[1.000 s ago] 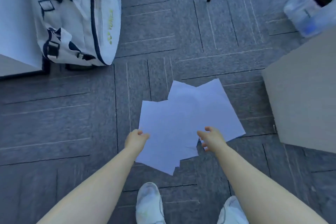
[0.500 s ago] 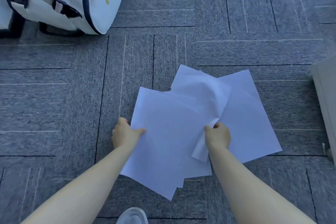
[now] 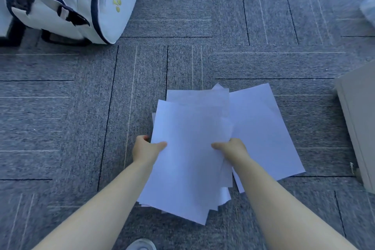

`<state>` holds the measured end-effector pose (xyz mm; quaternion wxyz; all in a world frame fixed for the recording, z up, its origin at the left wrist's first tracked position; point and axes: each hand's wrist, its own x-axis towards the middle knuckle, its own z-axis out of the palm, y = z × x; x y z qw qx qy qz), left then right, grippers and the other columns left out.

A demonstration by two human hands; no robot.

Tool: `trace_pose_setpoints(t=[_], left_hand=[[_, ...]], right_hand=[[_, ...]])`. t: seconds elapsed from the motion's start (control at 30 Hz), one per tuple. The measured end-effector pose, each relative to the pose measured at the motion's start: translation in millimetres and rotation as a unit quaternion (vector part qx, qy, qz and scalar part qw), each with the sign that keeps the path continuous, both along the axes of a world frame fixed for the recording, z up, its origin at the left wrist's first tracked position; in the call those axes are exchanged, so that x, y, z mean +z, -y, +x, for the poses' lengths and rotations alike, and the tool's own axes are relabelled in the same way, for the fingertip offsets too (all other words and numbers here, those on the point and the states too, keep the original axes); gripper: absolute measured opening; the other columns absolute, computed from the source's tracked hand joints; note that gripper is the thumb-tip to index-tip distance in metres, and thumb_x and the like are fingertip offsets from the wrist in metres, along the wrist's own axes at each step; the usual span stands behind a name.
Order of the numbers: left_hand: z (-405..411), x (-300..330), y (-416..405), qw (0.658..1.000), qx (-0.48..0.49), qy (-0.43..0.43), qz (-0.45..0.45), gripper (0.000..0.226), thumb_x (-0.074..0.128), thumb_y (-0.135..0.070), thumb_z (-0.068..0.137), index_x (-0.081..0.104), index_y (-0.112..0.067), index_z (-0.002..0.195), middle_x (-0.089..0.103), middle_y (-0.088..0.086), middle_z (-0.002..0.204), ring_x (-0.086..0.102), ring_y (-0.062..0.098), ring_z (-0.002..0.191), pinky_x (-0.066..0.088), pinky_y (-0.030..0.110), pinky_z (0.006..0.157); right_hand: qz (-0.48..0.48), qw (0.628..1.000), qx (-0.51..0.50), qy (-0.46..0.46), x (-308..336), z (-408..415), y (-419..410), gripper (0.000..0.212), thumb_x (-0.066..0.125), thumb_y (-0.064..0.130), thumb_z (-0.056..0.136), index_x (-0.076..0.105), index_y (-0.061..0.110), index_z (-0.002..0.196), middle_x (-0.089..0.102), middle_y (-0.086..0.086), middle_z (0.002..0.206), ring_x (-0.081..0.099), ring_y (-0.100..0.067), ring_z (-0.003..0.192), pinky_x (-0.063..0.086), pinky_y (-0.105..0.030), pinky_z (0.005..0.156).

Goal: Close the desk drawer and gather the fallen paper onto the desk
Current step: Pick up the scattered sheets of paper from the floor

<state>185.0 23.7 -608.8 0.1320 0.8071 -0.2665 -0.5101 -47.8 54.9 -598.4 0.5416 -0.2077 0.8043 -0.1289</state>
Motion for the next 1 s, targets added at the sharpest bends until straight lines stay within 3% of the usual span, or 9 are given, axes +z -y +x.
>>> trace_pose_setpoints(t=[0.13, 0.23, 0.37, 0.47, 0.53, 0.63, 0.7, 0.87, 1.0], left_hand=[[-13.0, 6.6, 5.7, 0.992, 0.025, -0.115, 0.034, 0.034, 0.078, -0.009, 0.072, 0.069, 0.001, 0.103, 0.073, 0.021, 0.102, 0.071, 0.038, 0.093, 0.057, 0.048, 0.083], [-14.5, 12.0, 7.7, 0.993, 0.005, -0.115, -0.02, 0.024, 0.072, -0.006, 0.079, 0.069, -0.005, 0.102, 0.072, 0.019, 0.105, 0.07, 0.034, 0.093, 0.055, 0.048, 0.088], [-21.0, 22.6, 20.6, 0.982, -0.043, -0.174, -0.062, 0.02, 0.068, -0.01, 0.085, 0.068, -0.008, 0.105, 0.072, 0.015, 0.109, 0.07, 0.03, 0.09, 0.057, 0.045, 0.085], [-56.0, 18.5, 34.2, 0.971, -0.196, -0.104, -0.085, 0.02, 0.065, -0.02, 0.088, 0.066, -0.012, 0.106, 0.068, 0.008, 0.11, 0.065, 0.025, 0.095, 0.053, 0.038, 0.082], [-82.6, 6.6, 43.1, 0.949, -0.299, -0.004, -0.099, 0.032, 0.062, -0.03, 0.087, 0.062, -0.02, 0.117, 0.055, 0.007, 0.127, 0.052, 0.026, 0.116, 0.047, 0.039, 0.094], [-108.7, -2.9, 51.6, 0.941, -0.308, 0.095, -0.1, 0.052, 0.059, -0.033, 0.084, 0.049, -0.018, 0.134, 0.041, 0.011, 0.14, 0.034, 0.033, 0.131, 0.037, 0.043, 0.105], [-115.4, -5.7, 52.7, 0.944, -0.289, 0.127, -0.094, 0.062, 0.06, -0.033, 0.083, 0.043, -0.012, 0.138, 0.041, 0.015, 0.14, 0.033, 0.036, 0.131, 0.037, 0.045, 0.103], [-116.7, -15.1, 51.9, 0.951, -0.269, 0.14, -0.053, 0.051, 0.066, -0.047, 0.073, 0.055, -0.008, 0.104, 0.062, 0.015, 0.114, 0.057, 0.037, 0.108, 0.049, 0.045, 0.089], [-118.4, -9.4, 44.7, 0.945, -0.308, 0.103, -0.021, 0.047, 0.066, -0.057, 0.07, 0.06, -0.011, 0.077, 0.067, 0.011, 0.085, 0.065, 0.032, 0.085, 0.051, 0.038, 0.073]], right_hand=[[-0.026, 1.0, 0.016, 0.006, 1.8, 10.1, 1.3, 0.013, 0.072, 0.015, 0.075, 0.062, 0.013, 0.068, 0.074, -0.019, 0.099, 0.071, -0.034, 0.09, 0.057, -0.049, 0.086], [-0.048, 0.997, 0.054, 0.003, 13.2, 6.3, 13.7, 0.022, 0.072, 0.019, 0.077, 0.055, 0.017, 0.063, 0.073, -0.02, 0.098, 0.07, -0.034, 0.092, 0.056, -0.048, 0.086], [-0.062, 0.998, 0.026, -0.011, 20.9, -37.8, 31.1, 0.006, 0.072, 0.017, 0.073, 0.069, 0.012, 0.077, 0.075, -0.014, 0.096, 0.072, -0.031, 0.086, 0.057, -0.047, 0.086], [-0.025, 0.994, 0.036, -0.097, 16.0, -76.0, 31.2, 0.024, 0.066, 0.019, 0.075, 0.07, 0.006, 0.094, 0.071, -0.013, 0.103, 0.067, -0.034, 0.095, 0.056, -0.043, 0.085], [0.001, 0.981, 0.047, -0.189, 11.7, -97.0, 26.8, 0.022, 0.062, 0.022, 0.077, 0.063, 0.008, 0.093, 0.061, -0.014, 0.116, 0.055, -0.037, 0.108, 0.052, -0.038, 0.083], [0.038, 0.967, 0.044, -0.249, 4.5, -120.8, 16.8, 0.019, 0.059, 0.023, 0.079, 0.055, 0.012, 0.093, 0.038, -0.015, 0.138, 0.04, -0.039, 0.121, 0.044, -0.047, 0.095], [0.043, 0.962, 0.042, -0.267, 0.7, -129.5, 10.0, 0.013, 0.059, 0.023, 0.079, 0.05, 0.014, 0.078, 0.032, -0.013, 0.142, 0.037, -0.037, 0.119, 0.041, -0.046, 0.092], [0.031, 0.964, 0.036, -0.263, -2.1, -146.5, 8.7, 0.012, 0.058, 0.027, 0.074, 0.054, 0.02, 0.083, 0.05, -0.014, 0.121, 0.051, -0.037, 0.106, 0.043, -0.047, 0.095], [0.025, 0.975, 0.029, -0.22, -0.1, -149.5, 0.4, 0.026, 0.061, 0.026, 0.073, 0.048, 0.018, 0.094, 0.062, -0.008, 0.095, 0.058, -0.033, 0.09, 0.048, -0.041, 0.078]])
